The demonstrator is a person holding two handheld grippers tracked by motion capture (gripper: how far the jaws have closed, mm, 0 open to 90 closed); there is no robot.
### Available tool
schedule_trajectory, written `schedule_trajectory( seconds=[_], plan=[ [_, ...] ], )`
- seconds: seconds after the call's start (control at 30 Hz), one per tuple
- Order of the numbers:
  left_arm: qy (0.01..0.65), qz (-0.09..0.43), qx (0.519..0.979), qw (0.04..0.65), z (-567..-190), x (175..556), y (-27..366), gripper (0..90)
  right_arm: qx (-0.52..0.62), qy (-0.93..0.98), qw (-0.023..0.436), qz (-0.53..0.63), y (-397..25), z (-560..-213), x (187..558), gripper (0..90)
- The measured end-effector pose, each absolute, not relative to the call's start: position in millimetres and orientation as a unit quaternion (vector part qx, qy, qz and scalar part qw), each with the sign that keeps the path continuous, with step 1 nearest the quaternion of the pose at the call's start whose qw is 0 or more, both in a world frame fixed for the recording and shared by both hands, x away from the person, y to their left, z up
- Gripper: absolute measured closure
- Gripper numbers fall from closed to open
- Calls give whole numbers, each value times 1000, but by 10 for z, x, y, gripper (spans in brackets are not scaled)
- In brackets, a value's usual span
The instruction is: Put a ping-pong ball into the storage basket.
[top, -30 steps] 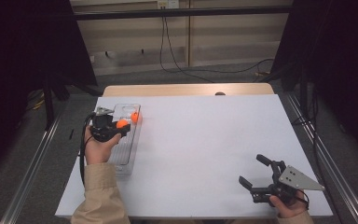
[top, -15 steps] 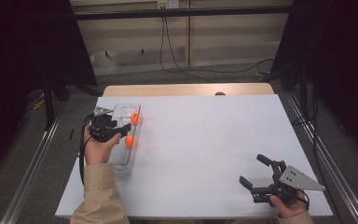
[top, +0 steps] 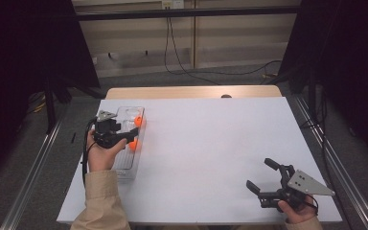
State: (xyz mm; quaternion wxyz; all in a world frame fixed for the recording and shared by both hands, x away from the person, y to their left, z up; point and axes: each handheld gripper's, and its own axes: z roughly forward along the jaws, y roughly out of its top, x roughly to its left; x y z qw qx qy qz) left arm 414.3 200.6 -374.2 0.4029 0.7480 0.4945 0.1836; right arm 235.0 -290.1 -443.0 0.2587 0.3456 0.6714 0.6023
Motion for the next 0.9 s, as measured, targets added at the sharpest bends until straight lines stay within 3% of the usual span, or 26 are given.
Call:
schedule_trajectory(
  seconds=[0.9],
  plan=[
    [469, 174, 742, 445, -3752, 3919, 1942, 134, 347, 672, 256, 602, -2897, -4436, 2354, 22]
  ],
)
